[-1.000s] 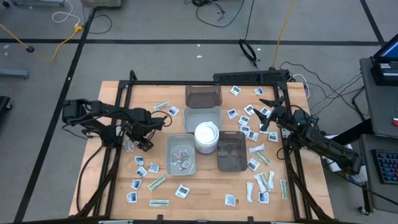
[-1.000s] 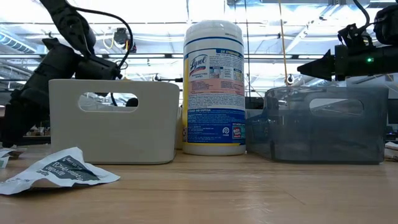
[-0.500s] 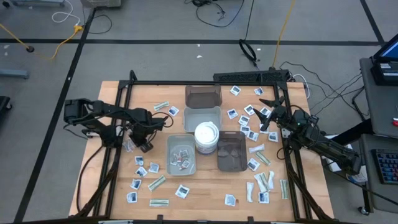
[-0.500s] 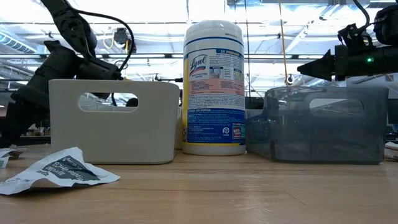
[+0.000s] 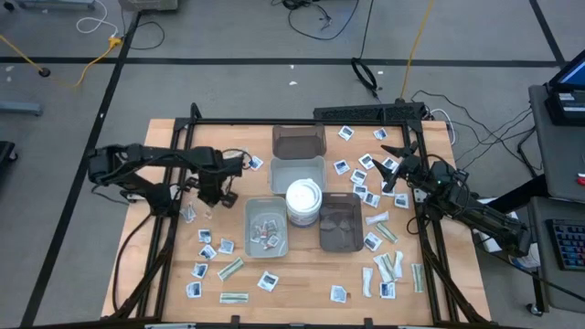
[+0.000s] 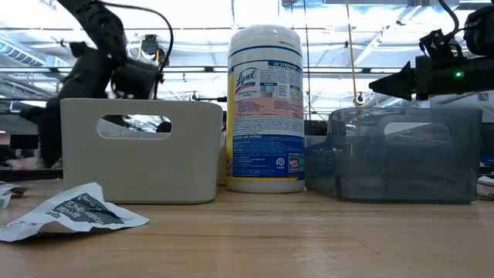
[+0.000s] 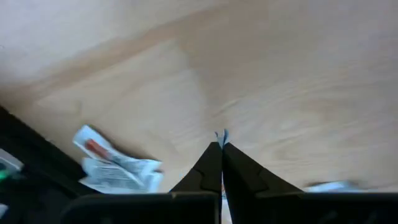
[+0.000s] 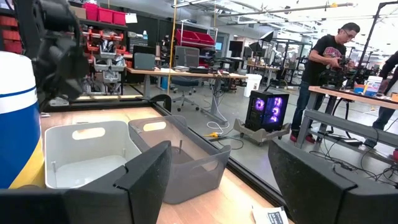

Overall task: Pick & Place First Aid Supplies
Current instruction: Put the ointment pack into the bottom gray bin

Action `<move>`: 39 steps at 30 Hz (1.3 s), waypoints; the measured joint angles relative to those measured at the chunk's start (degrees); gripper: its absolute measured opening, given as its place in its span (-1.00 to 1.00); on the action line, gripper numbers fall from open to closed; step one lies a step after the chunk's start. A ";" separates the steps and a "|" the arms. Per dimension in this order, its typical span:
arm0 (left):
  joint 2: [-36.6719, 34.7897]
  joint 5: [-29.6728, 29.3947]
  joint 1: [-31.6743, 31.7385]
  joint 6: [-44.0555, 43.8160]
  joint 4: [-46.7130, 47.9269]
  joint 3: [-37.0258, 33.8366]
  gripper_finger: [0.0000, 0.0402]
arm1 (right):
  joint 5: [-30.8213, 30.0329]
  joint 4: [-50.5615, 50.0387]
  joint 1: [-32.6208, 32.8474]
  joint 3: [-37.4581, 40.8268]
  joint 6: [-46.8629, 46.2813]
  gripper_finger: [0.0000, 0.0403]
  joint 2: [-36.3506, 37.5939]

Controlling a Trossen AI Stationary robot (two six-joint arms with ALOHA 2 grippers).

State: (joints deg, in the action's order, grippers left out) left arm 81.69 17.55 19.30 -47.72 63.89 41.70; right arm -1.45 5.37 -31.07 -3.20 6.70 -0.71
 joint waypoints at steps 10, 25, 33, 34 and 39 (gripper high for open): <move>-5.89 -0.76 -2.25 -15.17 4.43 11.69 -0.98 | 0.00 0.00 0.00 0.00 0.00 0.31 0.00; -3.85 -7.43 -15.79 -34.33 7.82 20.83 -0.99 | 0.00 0.00 -0.01 -0.02 0.00 0.31 -0.02; 5.82 -10.16 -20.11 -36.87 7.33 32.10 -0.99 | 0.00 0.01 0.00 -0.01 0.00 0.31 -0.02; 7.04 -10.45 -20.56 -37.18 7.40 33.56 -0.99 | 0.01 0.00 0.00 0.00 0.00 0.31 -0.02; 12.52 -12.66 -22.66 -38.60 7.42 41.30 -0.99 | 0.00 0.00 0.00 -0.02 0.01 0.31 -0.01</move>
State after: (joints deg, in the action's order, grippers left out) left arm 94.21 4.89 -3.36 -86.32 71.31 83.00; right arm -1.45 5.37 -31.07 -3.22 6.72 -0.72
